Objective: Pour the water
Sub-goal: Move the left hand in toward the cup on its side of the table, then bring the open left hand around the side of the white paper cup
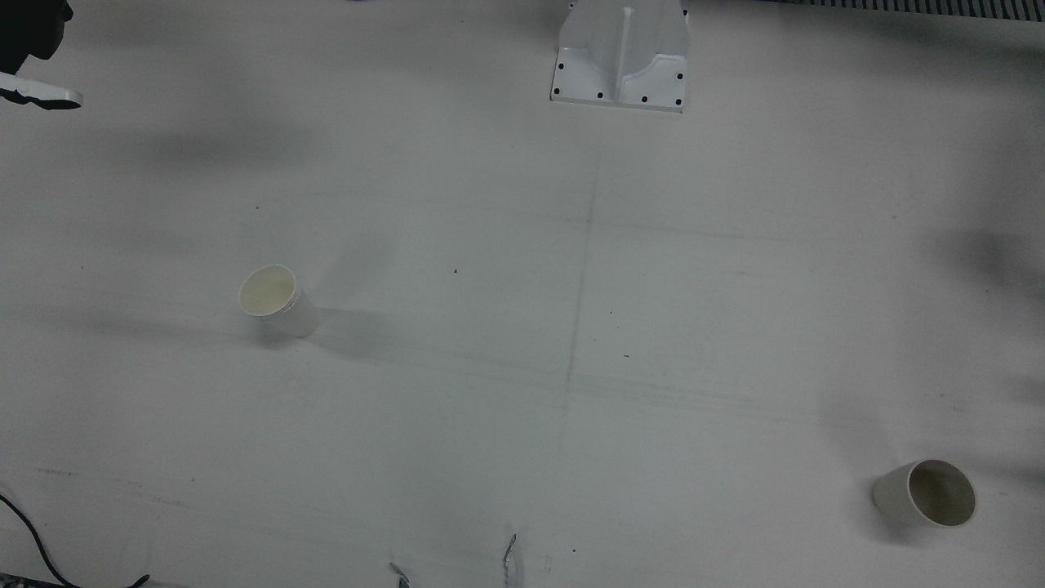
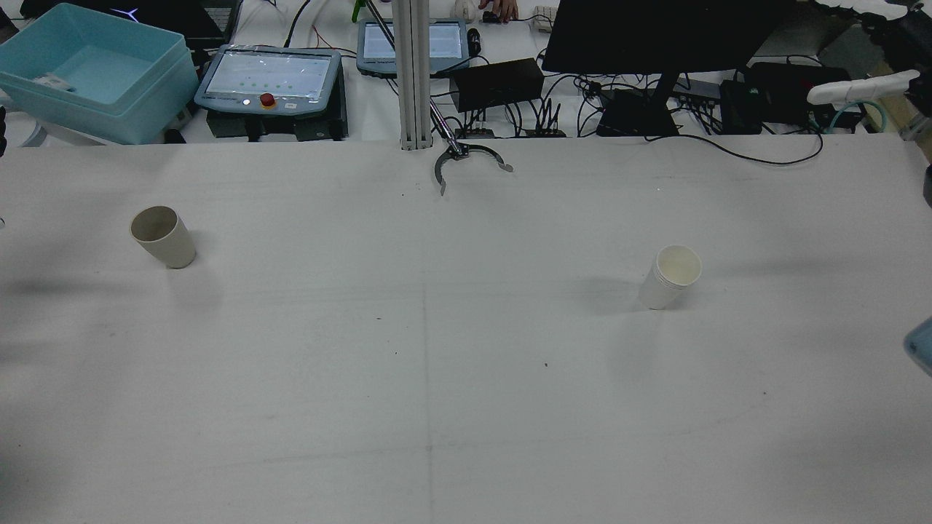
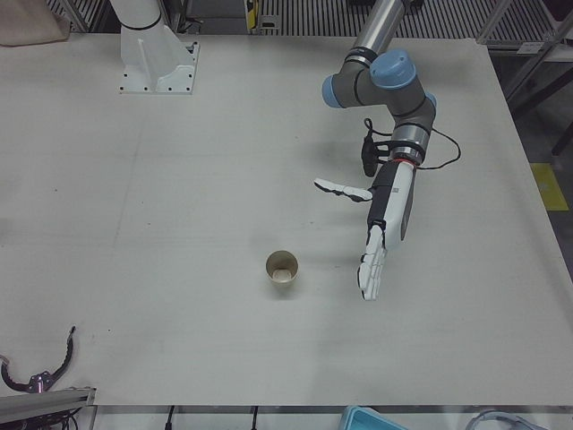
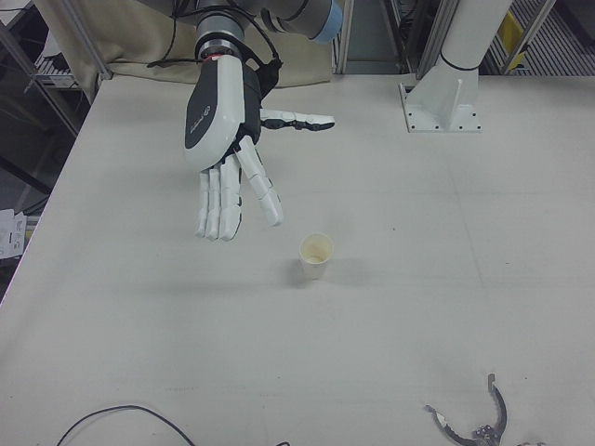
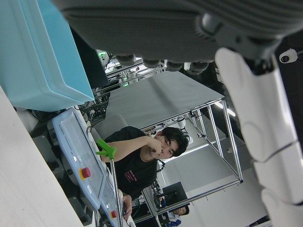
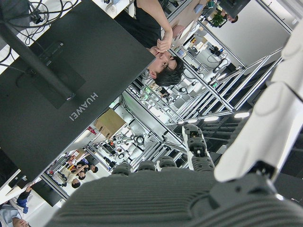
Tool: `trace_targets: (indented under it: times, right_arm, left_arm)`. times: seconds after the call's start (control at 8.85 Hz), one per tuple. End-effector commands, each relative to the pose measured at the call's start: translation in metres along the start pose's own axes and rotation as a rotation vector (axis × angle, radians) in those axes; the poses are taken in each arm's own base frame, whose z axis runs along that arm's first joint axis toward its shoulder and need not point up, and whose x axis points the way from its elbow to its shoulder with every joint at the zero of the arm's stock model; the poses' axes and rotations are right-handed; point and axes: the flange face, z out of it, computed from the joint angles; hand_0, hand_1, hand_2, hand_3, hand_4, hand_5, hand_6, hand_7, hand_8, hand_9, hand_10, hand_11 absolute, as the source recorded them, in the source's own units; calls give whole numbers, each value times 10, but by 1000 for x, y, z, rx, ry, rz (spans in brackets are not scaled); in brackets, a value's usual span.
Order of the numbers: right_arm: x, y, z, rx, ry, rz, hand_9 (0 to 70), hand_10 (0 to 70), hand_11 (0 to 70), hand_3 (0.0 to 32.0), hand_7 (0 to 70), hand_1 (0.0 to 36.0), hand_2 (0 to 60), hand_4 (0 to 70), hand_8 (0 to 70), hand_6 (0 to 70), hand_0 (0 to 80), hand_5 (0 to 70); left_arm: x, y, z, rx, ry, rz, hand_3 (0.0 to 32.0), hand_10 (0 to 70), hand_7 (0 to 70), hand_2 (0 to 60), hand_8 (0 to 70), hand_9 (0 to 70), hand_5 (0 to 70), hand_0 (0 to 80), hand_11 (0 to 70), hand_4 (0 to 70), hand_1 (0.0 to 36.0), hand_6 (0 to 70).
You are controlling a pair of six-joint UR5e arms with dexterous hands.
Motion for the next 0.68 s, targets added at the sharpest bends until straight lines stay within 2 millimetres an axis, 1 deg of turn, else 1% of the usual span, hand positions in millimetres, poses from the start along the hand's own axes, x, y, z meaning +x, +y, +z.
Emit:
trace_targets:
  times: [0.0, 0.11, 0.23, 0.34, 0.57]
  right_arm:
    - [0, 1, 0, -2, 0, -6, 5, 0, 0, 0, 27, 76, 41, 66, 6, 37, 418, 23]
    - [2, 0, 0, -1, 3, -5, 1, 0, 0, 0, 18, 77, 40, 66, 2, 33, 420, 18]
    - [2, 0, 0, -1, 3, -6, 0, 0, 0, 0, 7, 77, 36, 63, 0, 27, 421, 12]
    - [2, 1, 0, -3, 4, -6, 0, 0, 0, 0, 7, 76, 36, 62, 0, 27, 417, 12]
    - [3, 2, -1, -5, 8, -6, 1, 0, 0, 0, 22, 73, 34, 65, 3, 32, 416, 18]
  left_arm:
    - [-63, -11, -15, -18, -86, 3, 14, 4, 2, 0, 0, 3, 0, 517, 26, 43, 151, 0]
    - [-69, -14, -12, -20, -92, 6, 8, 6, 0, 0, 0, 2, 0, 529, 30, 43, 164, 0]
    - [-83, -19, -2, -18, -110, 15, 6, 7, 0, 0, 0, 4, 0, 532, 32, 38, 170, 0]
    - [-95, -30, 8, -11, -114, 11, 6, 9, 6, 0, 0, 6, 0, 533, 36, 41, 175, 0]
    - [-101, -39, 10, -13, -111, 20, 8, 8, 14, 0, 0, 6, 0, 522, 32, 40, 165, 0]
